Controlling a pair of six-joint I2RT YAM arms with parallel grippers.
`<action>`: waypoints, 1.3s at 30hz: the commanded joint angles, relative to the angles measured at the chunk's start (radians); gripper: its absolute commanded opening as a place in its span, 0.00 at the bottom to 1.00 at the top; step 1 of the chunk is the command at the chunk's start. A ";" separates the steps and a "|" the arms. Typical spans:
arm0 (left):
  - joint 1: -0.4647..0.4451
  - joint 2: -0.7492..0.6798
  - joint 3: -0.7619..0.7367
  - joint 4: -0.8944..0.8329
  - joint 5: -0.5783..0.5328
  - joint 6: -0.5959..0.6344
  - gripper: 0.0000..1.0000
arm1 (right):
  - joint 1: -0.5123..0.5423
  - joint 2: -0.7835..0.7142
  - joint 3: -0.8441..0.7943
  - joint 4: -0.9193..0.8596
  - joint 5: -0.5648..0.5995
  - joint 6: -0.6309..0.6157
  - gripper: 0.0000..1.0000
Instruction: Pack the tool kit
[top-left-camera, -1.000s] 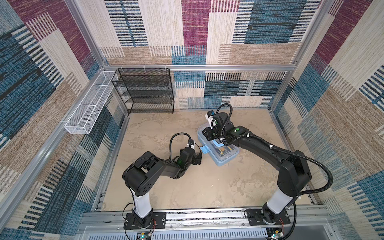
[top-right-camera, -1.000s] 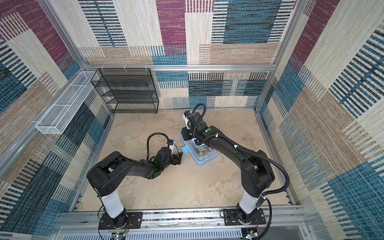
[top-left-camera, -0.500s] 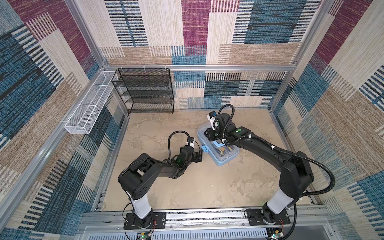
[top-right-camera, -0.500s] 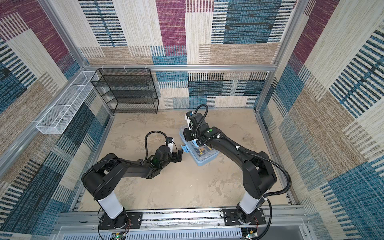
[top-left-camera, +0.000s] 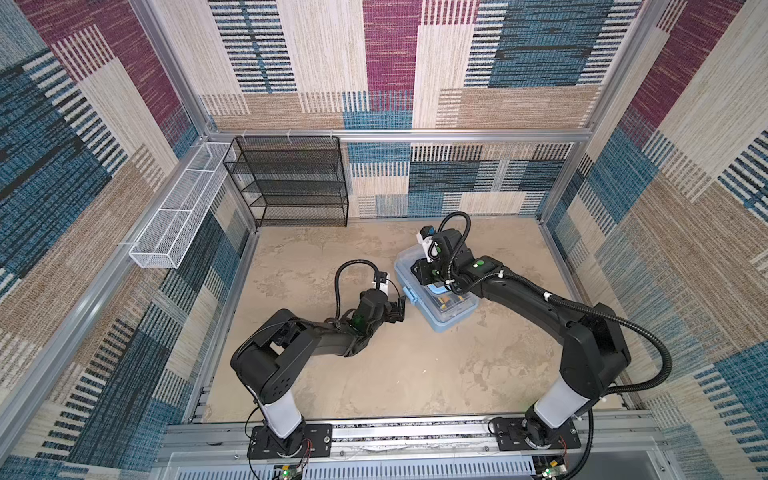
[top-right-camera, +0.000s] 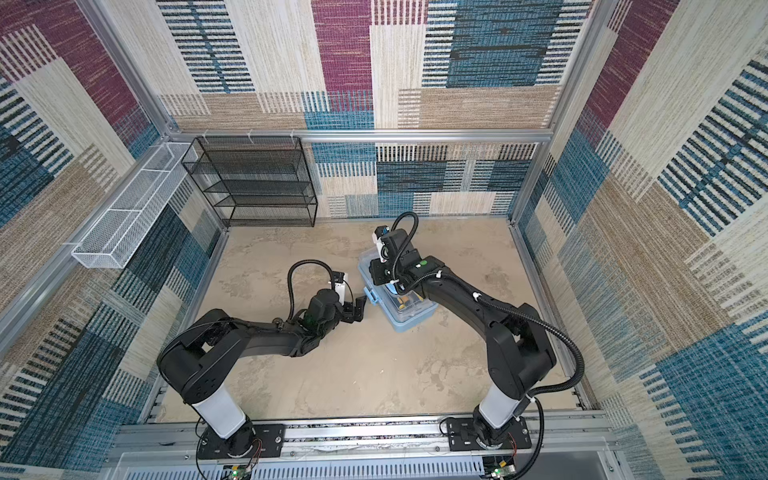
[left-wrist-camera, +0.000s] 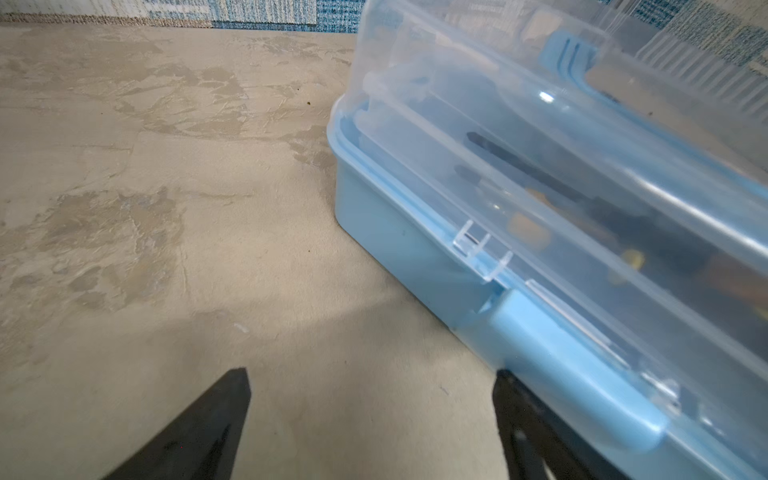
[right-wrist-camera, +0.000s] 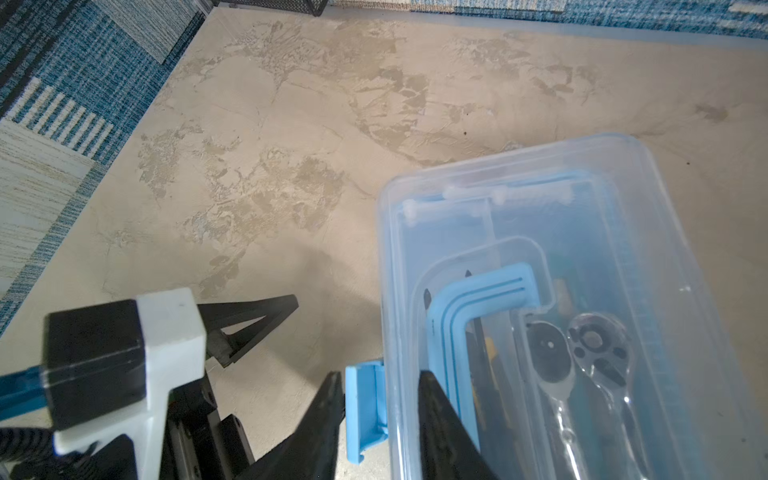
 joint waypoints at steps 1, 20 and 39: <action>0.001 -0.011 0.010 -0.012 -0.012 0.011 0.95 | -0.002 -0.012 -0.003 0.025 0.006 0.013 0.34; 0.000 -0.020 0.055 -0.108 -0.001 0.029 0.95 | -0.005 -0.022 -0.030 0.033 0.004 0.017 0.34; 0.001 -0.019 0.072 -0.133 0.004 0.028 0.95 | -0.004 -0.029 -0.045 0.038 0.007 0.021 0.34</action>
